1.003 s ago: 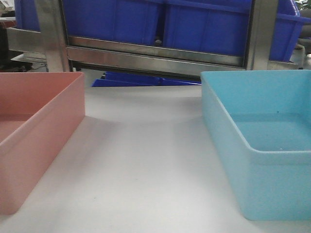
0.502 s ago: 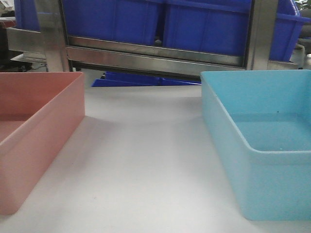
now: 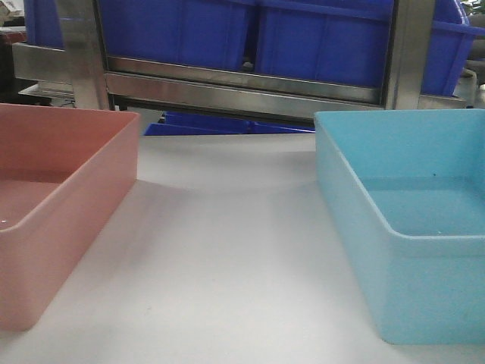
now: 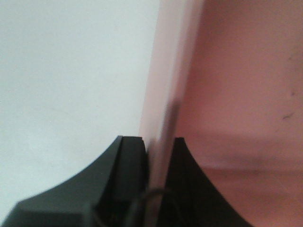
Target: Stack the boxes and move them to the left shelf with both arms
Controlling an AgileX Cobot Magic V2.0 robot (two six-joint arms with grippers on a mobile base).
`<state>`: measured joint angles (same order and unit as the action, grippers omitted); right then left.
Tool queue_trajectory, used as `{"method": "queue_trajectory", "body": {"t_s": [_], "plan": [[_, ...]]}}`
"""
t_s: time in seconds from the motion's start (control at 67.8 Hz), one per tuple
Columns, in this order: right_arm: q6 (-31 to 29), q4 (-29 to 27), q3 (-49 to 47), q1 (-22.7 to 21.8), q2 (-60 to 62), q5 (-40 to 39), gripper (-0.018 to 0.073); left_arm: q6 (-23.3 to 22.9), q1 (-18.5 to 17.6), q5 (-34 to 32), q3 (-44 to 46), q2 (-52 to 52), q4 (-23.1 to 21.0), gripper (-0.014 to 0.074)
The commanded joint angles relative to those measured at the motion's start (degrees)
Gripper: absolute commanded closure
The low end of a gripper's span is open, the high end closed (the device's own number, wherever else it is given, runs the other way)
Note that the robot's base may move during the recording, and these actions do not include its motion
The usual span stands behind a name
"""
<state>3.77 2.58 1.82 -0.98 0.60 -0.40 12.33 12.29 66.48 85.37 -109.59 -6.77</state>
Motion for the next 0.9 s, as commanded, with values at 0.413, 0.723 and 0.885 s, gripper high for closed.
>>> {"method": "queue_trajectory", "body": {"t_s": [0.413,0.723,0.885], "plan": [[-0.8,0.1,-0.2,-0.2,0.2,-5.1,0.0503,-11.9,-12.2,0.3,1.4,10.3,-12.5,0.0605],[-0.8,0.1,-0.2,-0.2,0.2,-5.1,0.0503,-23.6,-25.0,-12.3,-6.1,10.3,-11.8,0.0605],[-0.8,0.1,-0.2,-0.2,0.2,-5.1,0.0503,-27.2,-30.1,-16.6,-9.3,10.3,-11.1,0.0605]]}}
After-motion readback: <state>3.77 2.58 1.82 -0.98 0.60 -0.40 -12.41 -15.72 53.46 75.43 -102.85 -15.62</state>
